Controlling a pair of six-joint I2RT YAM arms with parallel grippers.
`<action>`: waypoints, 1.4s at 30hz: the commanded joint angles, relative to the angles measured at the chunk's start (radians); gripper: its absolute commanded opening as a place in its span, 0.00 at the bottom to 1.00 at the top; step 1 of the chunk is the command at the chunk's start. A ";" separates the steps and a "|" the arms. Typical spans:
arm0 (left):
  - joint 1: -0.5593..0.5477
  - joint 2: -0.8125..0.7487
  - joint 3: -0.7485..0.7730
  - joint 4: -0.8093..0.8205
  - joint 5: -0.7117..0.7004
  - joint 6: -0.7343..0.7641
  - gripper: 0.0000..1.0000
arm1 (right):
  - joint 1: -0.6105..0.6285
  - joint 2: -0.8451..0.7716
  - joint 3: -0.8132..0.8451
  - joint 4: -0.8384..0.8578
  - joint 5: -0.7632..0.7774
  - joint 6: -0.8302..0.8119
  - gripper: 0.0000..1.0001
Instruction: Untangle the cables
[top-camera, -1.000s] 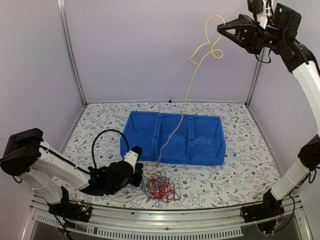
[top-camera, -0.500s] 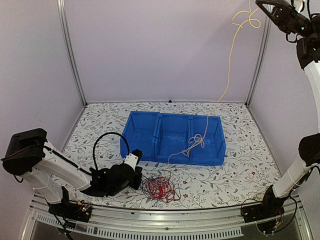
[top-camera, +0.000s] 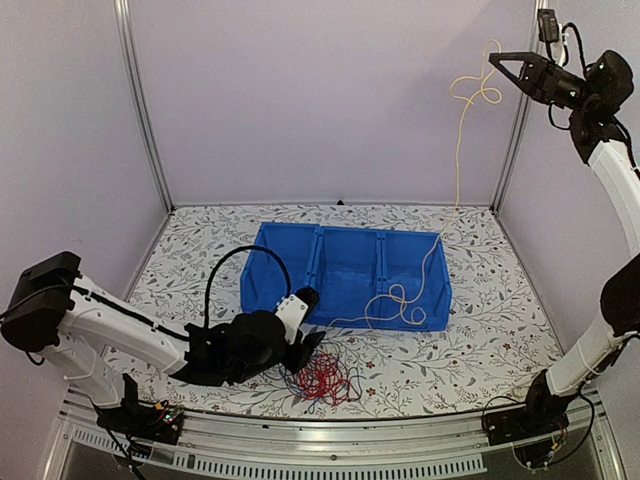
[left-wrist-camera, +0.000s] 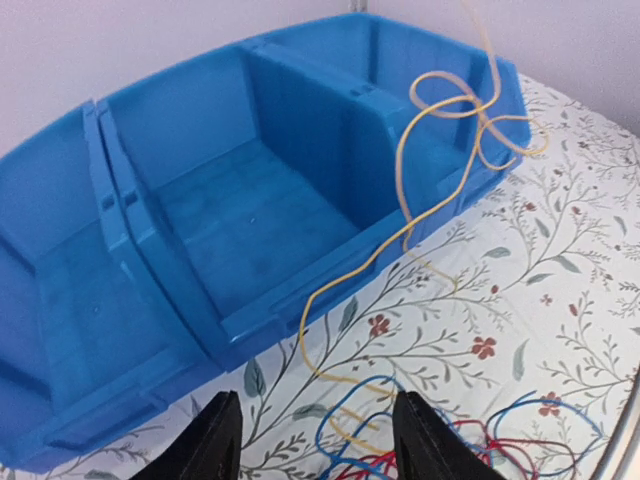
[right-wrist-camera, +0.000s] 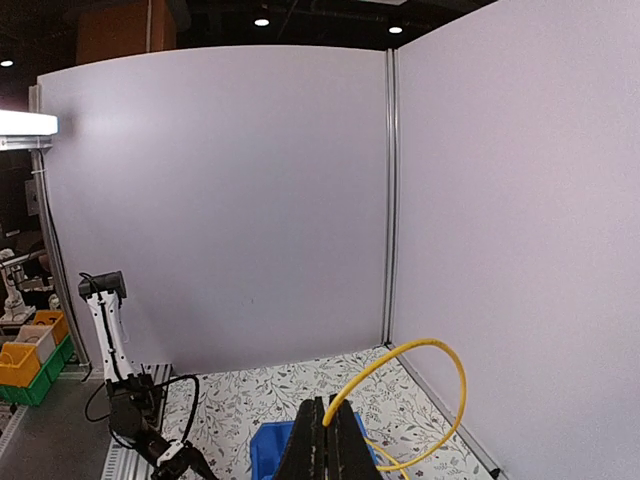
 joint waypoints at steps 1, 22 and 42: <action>-0.043 -0.027 0.090 0.067 0.098 0.162 0.53 | -0.004 -0.088 -0.071 -0.012 -0.015 -0.042 0.00; 0.162 0.271 0.422 -0.044 0.533 0.319 0.48 | 0.007 -0.175 -0.149 -0.014 -0.024 -0.019 0.00; 0.181 0.413 0.510 -0.001 0.565 0.297 0.03 | 0.007 -0.193 -0.117 -0.026 -0.014 0.003 0.00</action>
